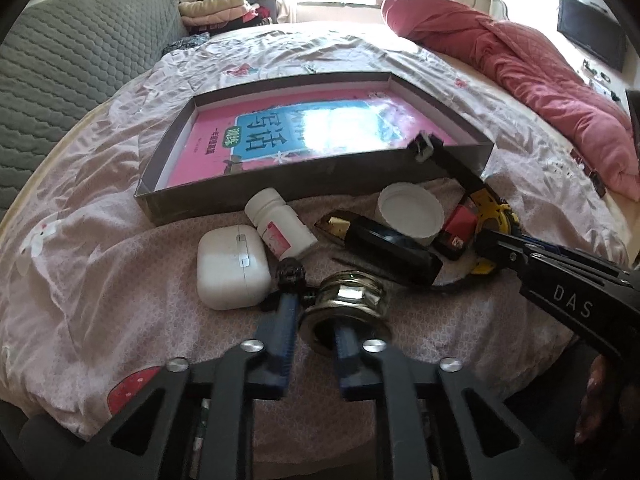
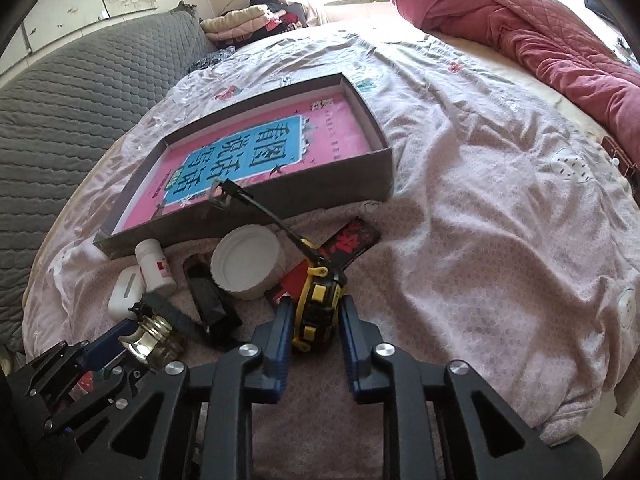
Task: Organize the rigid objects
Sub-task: 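Grasp the silver fitting with the left gripper while the right gripper grasps the yellow tape measure, then lift both held items and carry them over the grey box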
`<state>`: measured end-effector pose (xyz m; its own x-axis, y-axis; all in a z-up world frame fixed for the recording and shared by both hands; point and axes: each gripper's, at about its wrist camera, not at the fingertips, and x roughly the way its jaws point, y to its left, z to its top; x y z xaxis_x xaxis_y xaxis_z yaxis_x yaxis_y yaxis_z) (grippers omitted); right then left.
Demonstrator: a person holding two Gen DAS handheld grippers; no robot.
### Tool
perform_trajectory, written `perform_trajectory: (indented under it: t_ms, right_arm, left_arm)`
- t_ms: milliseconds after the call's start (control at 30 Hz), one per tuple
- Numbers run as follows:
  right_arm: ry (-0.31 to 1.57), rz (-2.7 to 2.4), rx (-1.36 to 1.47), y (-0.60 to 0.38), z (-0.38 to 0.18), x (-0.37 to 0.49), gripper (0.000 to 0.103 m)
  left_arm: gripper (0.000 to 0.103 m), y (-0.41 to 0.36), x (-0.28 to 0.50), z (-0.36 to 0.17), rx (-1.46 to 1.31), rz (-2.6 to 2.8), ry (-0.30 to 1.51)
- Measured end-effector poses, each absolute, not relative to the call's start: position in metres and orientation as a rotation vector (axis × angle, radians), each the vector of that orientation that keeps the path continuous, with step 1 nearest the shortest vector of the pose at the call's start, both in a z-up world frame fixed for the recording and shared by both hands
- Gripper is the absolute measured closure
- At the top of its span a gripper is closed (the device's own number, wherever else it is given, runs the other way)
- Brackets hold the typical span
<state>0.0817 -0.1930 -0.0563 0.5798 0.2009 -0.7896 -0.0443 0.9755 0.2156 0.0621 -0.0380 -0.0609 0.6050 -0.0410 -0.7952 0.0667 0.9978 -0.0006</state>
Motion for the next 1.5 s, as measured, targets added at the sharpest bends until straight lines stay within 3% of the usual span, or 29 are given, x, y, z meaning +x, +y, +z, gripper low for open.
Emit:
perform_trajectory:
  t_ms: [1500]
  right_arm:
    - [0.673,0.180,0.213,-0.219,-0.006,0.066,0.086]
  left_arm:
    - [0.093,-0.001,0.049,-0.013,-0.119,-0.079,0.738]
